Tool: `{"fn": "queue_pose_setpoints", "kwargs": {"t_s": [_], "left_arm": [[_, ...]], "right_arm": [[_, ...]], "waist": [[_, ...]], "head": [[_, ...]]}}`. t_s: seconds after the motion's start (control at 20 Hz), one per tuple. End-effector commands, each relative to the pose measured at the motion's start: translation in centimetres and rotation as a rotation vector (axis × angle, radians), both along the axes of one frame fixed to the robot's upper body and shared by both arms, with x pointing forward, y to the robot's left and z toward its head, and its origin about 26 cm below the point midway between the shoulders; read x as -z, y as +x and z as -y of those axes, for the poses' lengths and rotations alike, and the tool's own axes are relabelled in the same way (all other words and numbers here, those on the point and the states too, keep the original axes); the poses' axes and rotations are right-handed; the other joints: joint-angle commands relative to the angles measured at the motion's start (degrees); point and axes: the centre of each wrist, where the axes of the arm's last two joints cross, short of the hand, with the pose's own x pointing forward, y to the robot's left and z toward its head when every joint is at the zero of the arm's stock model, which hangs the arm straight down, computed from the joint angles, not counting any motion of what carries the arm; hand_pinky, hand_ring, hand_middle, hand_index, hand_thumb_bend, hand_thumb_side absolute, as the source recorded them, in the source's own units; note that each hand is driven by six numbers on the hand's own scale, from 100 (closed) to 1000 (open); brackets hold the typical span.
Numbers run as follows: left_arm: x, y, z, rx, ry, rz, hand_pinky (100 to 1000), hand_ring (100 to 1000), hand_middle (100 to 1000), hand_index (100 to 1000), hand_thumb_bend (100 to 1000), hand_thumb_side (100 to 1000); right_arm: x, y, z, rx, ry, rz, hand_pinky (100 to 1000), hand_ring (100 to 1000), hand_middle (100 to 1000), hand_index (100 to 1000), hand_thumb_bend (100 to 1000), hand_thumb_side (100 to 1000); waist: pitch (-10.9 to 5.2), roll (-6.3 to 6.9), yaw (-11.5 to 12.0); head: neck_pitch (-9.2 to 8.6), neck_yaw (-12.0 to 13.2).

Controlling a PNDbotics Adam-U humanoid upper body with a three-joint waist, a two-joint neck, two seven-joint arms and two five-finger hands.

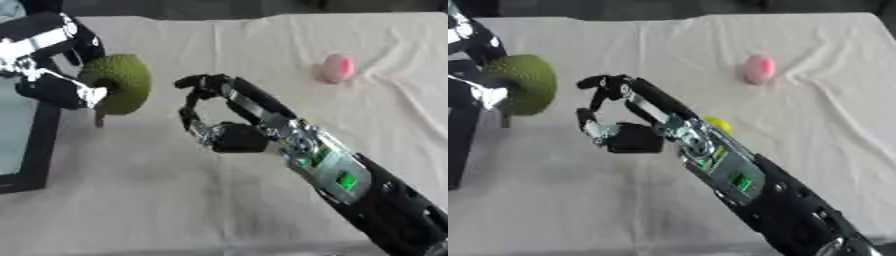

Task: Pick up the objects with one hand, pass them to the other hand, and then place them into the box on the other side of the table.

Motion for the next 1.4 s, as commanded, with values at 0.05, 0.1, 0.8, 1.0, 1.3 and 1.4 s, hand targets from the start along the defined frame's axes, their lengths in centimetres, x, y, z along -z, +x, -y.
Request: {"fn": "queue_pose_setpoints", "kwargs": {"t_s": [0.05,0.1,0.8,1.0,1.3,1.4], "left_arm": [[-1.6,-0.2,-2.1,-0.086,-0.031,0.090,685,611,456,399,100,100],[-1.6,-0.1,-2.6,-0.109,-0.042,0.099,685,610,456,399,100,100],[-1.0,0.5,-12.1,-0.508,-0.157,0.188,682,608,485,405,100,100],[-0.1,0.7,-14.6,-0.611,-0.180,0.172,686,612,487,408,100,100],[1.7,1.3,-17.3,-0.731,-0.184,0.137,688,616,493,417,100,100],[2.3,1.6,-18.0,-0.762,-0.186,0.121,690,618,500,434,100,100]], "right_arm": [[-1.1,0.2,0.6,0.035,-0.001,0.022,824,764,562,839,100,466],[-1.1,0.2,0.7,0.039,-0.002,0.020,825,762,560,836,100,457],[-2.2,0.1,1.9,0.057,0.053,0.028,815,735,512,800,100,387],[-2.7,0.0,2.1,0.063,0.071,0.042,813,733,510,799,100,377],[-3.0,-0.2,2.3,0.069,0.084,0.051,812,731,508,798,100,370],[-3.1,-0.2,2.3,0.069,0.088,0.053,812,731,508,797,100,369]], "waist": [[-0.87,0.21,0.08],[-0.86,0.17,0.05],[-0.71,-0.06,0.28],[-0.76,-0.20,0.31],[-0.76,-0.47,0.39],[-0.79,-0.61,0.36]], "head": [[-0.77,1.05],[-0.89,1.22],[-2.18,4.43],[-2.53,6.33],[-3.00,8.79],[-3.17,8.99]]}}
